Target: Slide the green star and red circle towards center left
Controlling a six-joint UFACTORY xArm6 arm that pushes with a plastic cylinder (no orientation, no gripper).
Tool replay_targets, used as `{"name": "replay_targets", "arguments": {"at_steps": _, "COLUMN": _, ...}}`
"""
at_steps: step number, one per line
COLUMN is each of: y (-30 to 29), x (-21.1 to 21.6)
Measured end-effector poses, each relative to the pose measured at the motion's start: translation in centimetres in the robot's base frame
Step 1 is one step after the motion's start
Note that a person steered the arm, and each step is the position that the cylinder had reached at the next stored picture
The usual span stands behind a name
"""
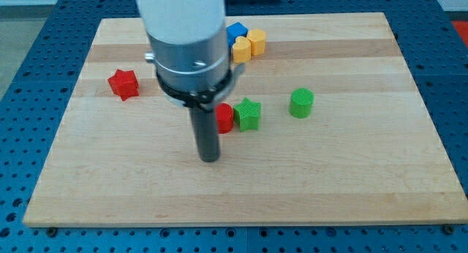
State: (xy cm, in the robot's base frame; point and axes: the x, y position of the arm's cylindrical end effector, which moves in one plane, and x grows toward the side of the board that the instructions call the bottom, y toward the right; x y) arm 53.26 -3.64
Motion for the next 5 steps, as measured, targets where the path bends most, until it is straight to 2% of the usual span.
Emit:
{"name": "replay_targets", "arguments": {"at_steps": 1, "y": 9.2, "x": 0.1}}
{"name": "replay_targets", "arguments": {"at_steps": 2, "y": 14.2, "x": -2.3}}
{"name": "replay_targets", "arguments": {"at_steps": 3, "y": 11.7, "x": -6.4}}
{"name": "replay_targets", "arguments": {"at_steps": 5, "y": 9.9, "x": -6.7}}
